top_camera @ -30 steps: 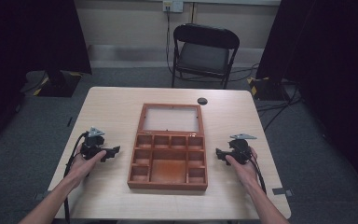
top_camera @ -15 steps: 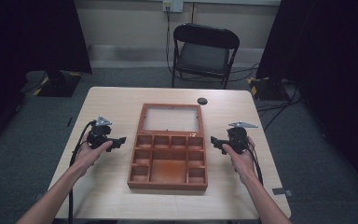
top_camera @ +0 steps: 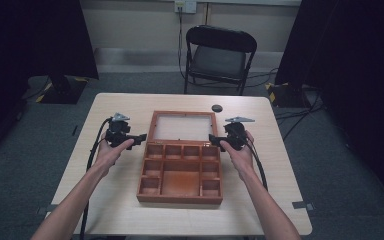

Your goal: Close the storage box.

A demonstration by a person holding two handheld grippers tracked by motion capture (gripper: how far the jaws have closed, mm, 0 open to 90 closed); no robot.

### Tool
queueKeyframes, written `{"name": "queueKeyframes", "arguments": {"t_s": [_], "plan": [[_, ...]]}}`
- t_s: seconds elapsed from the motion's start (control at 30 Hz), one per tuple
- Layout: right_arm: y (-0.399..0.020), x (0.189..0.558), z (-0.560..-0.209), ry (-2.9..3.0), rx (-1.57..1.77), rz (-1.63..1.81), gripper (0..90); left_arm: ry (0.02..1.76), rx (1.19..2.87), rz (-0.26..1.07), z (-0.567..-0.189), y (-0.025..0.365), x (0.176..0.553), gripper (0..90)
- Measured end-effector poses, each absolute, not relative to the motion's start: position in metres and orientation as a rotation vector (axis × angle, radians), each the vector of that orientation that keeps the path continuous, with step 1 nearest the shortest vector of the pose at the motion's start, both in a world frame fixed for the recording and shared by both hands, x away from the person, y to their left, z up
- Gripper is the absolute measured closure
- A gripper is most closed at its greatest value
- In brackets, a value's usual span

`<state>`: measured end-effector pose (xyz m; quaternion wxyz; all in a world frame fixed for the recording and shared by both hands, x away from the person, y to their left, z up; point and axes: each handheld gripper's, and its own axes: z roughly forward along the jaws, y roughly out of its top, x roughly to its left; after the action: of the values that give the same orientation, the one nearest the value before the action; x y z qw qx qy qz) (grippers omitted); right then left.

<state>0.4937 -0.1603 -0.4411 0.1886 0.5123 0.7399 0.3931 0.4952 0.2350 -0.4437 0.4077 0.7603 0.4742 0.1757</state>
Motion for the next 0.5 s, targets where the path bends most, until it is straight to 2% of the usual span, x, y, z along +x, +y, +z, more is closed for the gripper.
{"name": "queueKeyframes", "arguments": {"t_s": [0.13,0.37,0.43,0.5], "plan": [[-0.151,0.504,-0.448,2.081,1.456,1.099,15.8,1.197,1.875,0.412,-0.444,0.228,0.503,18.1],[-0.145,0.513,-0.459,2.094,1.495,1.086,14.7,1.206,1.900,0.340,-0.455,0.218,0.511,17.5],[-0.145,0.515,-0.462,2.060,1.533,1.056,17.3,1.214,1.924,0.332,-0.457,0.215,0.514,17.4],[-0.146,0.517,-0.464,2.076,1.562,1.106,14.9,1.218,1.899,0.302,-0.457,0.215,0.516,17.4]]}}
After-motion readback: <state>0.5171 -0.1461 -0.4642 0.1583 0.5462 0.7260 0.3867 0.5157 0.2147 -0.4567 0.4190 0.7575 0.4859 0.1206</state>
